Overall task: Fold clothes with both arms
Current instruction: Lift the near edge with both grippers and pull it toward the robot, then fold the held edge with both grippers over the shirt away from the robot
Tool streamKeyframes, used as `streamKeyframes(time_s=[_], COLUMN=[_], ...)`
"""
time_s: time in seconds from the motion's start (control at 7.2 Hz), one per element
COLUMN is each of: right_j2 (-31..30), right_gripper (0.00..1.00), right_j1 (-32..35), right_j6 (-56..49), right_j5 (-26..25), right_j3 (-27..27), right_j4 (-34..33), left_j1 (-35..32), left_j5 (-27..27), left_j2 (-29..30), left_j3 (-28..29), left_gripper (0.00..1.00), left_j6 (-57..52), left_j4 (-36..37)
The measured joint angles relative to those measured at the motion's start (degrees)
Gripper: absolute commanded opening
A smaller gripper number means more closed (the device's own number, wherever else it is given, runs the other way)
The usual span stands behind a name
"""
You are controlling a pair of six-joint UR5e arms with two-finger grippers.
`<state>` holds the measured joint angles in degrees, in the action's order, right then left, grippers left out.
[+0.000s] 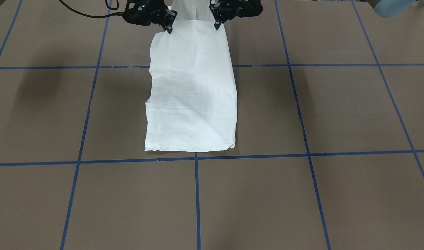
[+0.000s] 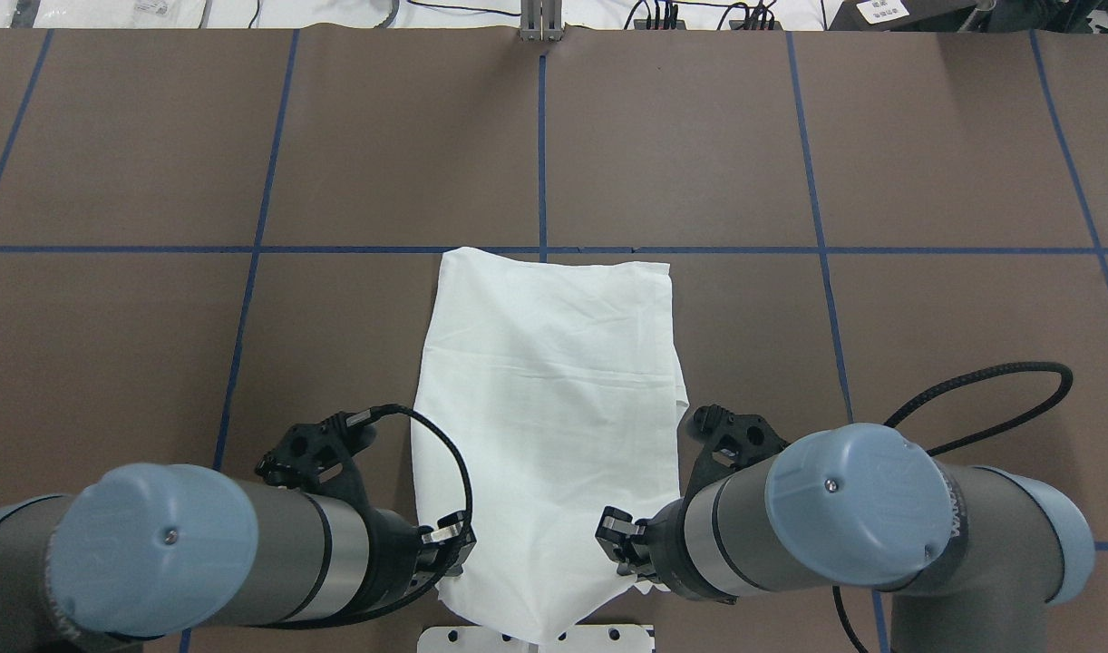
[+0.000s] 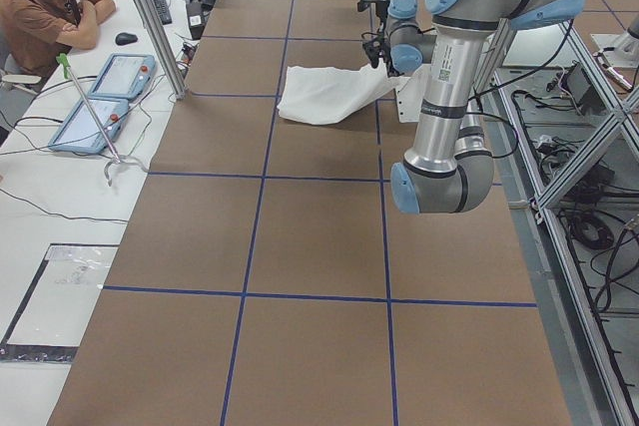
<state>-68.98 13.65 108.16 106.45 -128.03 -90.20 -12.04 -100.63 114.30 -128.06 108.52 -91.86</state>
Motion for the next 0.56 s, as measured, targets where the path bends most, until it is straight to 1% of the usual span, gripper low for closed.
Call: streamKeyframes(time_s=[0.28,0.42,0.56], right_j2=[1.26,2.62,4.50], right_gripper=[0.00,0.00,0.00], right_j1=[5.53,9.09,12.48], right_j6=[-2.95,-3.75,-4.11], right_j5=[0.50,1.76,3.42], right_j3=[1.46,3.55,6.84], right_j4=[0.12,0.14,0.13], left_j1=[-6.95,-10.31,-12.59], left_j5=[-1.85,-3.60,-4.59], left_j2=[2.55,2.98,3.50], left_j3=[2.93,3.31,3.87], left_gripper=[0.00,0.00,0.00], left_j6=[-5.20,-7.04,-7.81], left_j4=[0.00,0.01,-0.08])
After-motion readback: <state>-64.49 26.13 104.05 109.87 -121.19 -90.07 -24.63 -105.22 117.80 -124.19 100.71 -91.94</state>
